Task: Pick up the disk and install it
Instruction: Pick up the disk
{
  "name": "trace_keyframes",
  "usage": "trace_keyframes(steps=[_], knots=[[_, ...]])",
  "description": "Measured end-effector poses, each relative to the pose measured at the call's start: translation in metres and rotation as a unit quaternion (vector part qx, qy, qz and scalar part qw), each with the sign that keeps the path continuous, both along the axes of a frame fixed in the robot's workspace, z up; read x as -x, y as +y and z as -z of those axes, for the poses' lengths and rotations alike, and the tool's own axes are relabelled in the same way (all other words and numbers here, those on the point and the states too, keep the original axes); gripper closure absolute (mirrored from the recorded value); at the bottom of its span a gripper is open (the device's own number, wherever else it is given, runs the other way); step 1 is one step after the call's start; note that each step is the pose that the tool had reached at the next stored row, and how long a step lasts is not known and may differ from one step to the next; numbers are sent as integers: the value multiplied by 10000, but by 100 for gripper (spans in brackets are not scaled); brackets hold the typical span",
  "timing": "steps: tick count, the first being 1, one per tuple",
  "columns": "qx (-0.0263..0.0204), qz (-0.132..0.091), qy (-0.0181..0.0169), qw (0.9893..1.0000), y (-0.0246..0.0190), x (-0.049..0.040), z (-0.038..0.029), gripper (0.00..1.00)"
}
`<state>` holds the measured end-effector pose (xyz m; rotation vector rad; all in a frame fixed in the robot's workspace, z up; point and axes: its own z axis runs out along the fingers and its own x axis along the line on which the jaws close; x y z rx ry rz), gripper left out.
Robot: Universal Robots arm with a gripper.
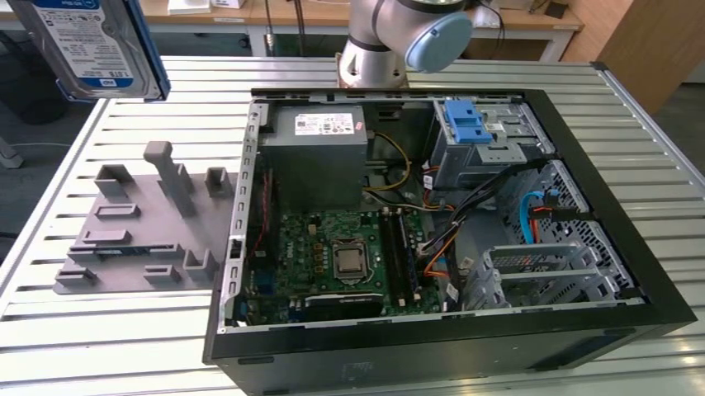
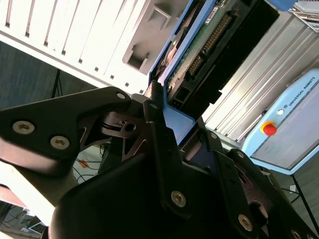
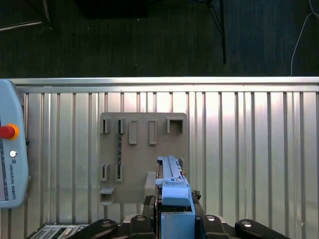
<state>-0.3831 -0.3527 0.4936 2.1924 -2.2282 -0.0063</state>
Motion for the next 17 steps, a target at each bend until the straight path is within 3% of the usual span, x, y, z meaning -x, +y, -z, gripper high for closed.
trace_keyframes(steps=[17], knots=[[0, 0, 0, 10000, 0, -118, 0, 64]])
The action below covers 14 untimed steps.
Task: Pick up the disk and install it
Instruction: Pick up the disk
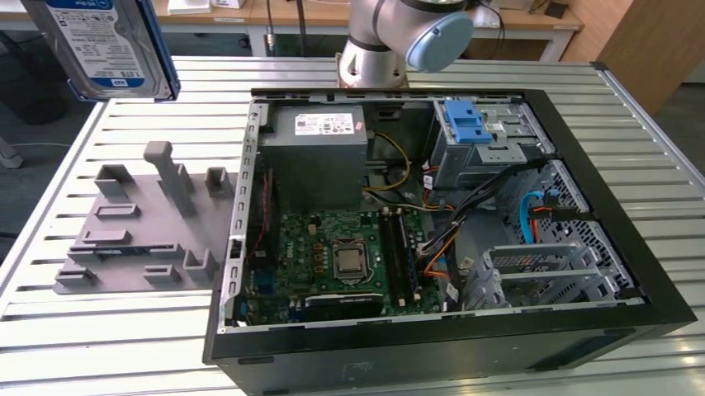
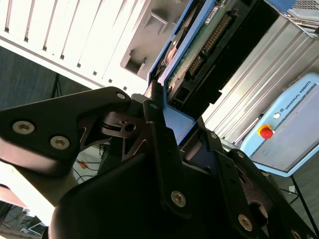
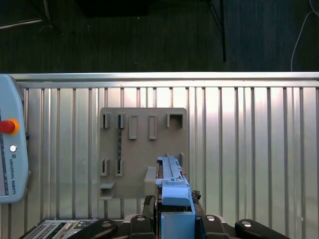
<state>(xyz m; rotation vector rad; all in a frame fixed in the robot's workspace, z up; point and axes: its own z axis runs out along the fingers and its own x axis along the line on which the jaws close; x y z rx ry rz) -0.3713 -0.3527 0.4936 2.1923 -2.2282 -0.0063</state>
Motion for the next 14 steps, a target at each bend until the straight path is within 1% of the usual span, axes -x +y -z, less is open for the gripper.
trace_keyframes(steps=[14], knots=[[0, 0, 0, 10000, 0, -94, 0, 64]])
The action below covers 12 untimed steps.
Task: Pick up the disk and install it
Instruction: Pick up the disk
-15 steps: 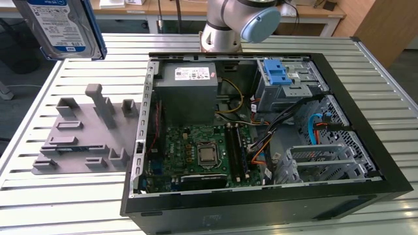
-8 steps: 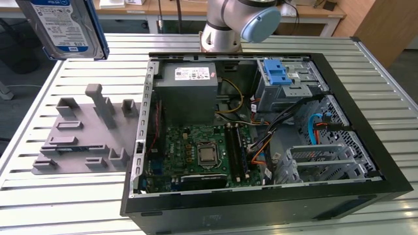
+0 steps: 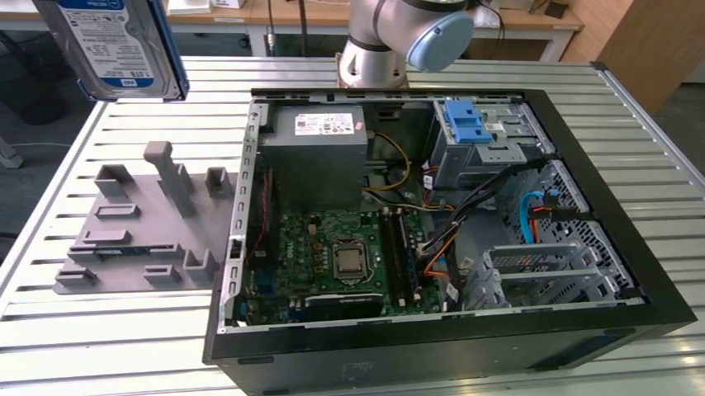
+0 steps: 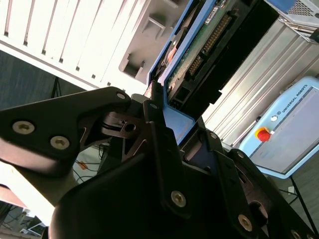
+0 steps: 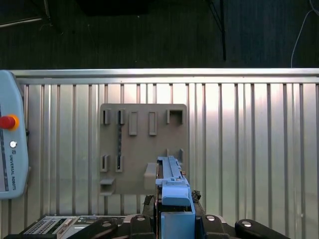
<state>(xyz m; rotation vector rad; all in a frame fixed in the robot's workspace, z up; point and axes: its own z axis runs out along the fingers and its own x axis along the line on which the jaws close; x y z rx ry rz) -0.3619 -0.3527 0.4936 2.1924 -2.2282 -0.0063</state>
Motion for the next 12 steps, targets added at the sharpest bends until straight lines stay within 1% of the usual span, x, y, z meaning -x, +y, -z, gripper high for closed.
trace_keyframes(steps=[12], knots=[[0, 0, 1, 10000, 0, -92, 0, 64]])
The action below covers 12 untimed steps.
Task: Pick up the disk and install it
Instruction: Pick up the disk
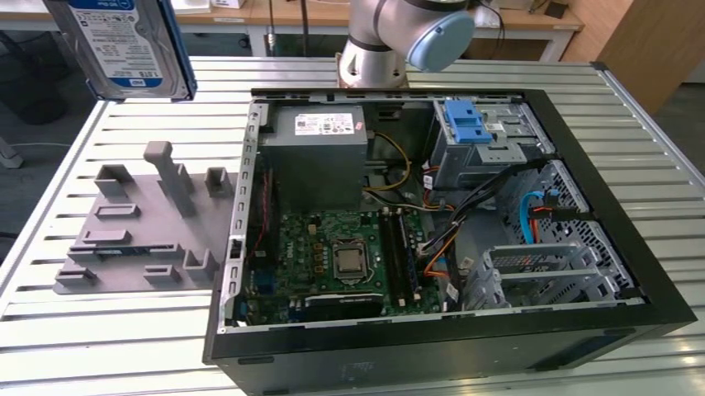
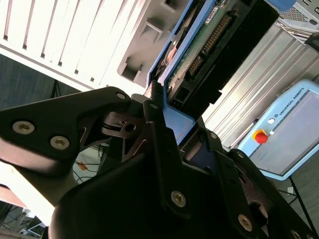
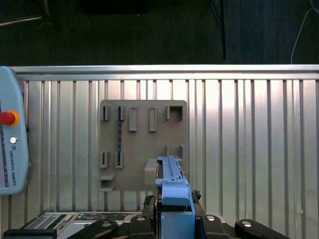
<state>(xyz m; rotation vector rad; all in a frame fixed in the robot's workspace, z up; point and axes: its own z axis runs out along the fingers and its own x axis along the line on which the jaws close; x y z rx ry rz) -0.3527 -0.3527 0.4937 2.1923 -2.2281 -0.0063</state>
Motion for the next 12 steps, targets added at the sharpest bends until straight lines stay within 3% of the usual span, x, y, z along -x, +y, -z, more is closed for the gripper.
trace_keyframes(steps=[12], knots=[[0, 0, 0, 10000, 0, -104, 0, 64]])
